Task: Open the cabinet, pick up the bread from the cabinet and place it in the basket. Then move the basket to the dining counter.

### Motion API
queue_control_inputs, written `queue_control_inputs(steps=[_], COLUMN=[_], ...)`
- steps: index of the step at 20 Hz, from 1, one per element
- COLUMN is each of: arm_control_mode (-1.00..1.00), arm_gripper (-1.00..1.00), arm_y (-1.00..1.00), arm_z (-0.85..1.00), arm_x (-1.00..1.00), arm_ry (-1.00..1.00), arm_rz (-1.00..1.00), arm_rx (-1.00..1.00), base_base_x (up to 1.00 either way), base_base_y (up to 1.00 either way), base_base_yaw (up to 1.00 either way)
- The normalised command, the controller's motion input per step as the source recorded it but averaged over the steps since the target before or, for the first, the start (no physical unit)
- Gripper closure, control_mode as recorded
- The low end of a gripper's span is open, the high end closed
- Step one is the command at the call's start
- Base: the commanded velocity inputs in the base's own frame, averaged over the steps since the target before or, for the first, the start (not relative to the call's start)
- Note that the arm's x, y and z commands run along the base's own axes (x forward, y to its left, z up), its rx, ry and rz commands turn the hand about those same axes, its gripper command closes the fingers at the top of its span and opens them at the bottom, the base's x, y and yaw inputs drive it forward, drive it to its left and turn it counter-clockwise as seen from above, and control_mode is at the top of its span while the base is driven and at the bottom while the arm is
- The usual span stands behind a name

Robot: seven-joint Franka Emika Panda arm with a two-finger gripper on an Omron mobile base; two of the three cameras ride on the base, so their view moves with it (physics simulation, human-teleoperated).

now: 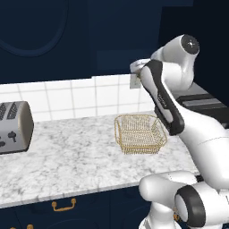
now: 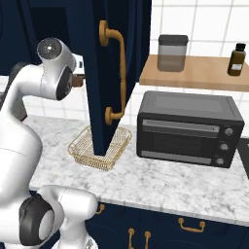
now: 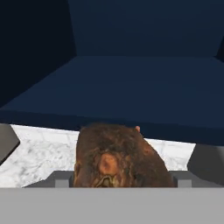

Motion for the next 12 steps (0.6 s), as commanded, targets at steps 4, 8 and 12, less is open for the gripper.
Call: queue_control_inputs(steps=[4, 8, 12], arm_control_mode=[-1.00, -1.00, -1.00], arm_gripper=[1.00, 1.00, 1.00], arm_y=[0.17, 0.04, 0.04], arm_z=[-0.66, -0.98, -1.00], arm_x=[-1.00, -0.80, -0.03], arm_ry=[0.01, 0.06, 0.12], arm_rz=[-0.12, -0.12, -0.06], arm_rx=[0.00, 0.00, 0.00], base_base_x=[0.00, 0.00, 0.00], base_base_y=[0.00, 0.00, 0.00], base_base_yaw=[0.00, 0.00, 0.00])
